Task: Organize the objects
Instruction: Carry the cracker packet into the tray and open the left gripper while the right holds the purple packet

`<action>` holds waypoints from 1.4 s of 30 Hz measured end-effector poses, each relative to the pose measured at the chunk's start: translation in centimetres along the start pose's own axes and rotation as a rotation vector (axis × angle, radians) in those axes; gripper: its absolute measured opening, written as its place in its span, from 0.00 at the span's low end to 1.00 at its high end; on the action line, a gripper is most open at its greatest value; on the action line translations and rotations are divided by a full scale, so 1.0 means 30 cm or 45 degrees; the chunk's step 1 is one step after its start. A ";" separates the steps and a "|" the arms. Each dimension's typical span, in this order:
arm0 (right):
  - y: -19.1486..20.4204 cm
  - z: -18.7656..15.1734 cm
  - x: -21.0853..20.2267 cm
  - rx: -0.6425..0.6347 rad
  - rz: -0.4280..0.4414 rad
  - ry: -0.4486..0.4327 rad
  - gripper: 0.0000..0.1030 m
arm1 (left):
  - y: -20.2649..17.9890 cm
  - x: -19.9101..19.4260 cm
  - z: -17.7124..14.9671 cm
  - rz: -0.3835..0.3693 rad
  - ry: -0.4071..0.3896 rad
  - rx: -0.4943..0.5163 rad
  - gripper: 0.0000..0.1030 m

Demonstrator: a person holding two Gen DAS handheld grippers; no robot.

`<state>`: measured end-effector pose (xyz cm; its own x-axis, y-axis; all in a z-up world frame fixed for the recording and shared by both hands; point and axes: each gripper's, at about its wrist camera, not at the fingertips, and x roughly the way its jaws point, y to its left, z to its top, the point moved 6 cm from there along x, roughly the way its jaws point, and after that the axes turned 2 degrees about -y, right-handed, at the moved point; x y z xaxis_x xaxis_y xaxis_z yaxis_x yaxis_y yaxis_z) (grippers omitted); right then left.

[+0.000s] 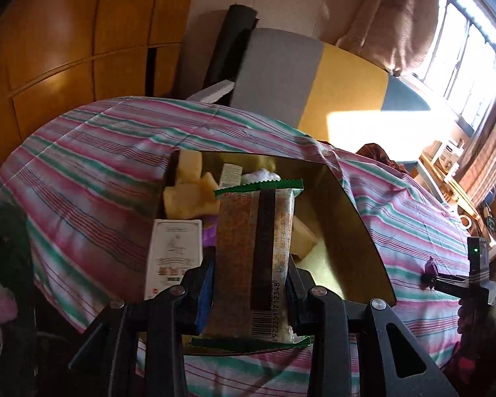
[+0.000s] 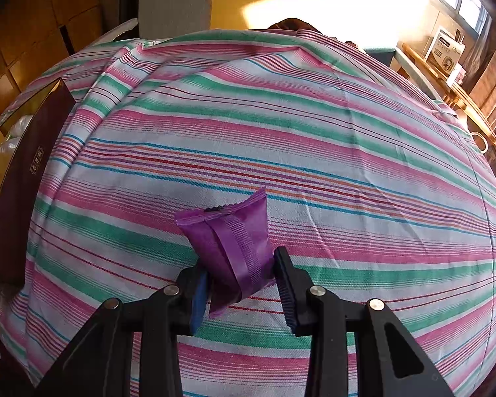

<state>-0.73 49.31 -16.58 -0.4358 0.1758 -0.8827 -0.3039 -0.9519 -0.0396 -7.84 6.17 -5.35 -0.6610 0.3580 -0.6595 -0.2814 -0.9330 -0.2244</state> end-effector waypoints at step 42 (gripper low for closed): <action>-0.012 0.003 -0.012 -0.020 -0.013 0.002 0.36 | -0.271 0.216 -0.160 -0.115 0.202 0.332 0.56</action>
<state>-0.52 49.60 -16.20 -0.4314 0.1854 -0.8829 -0.2950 -0.9539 -0.0561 -6.50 15.89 -11.23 -0.5139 0.4096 -0.7538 -0.5167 -0.8492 -0.1093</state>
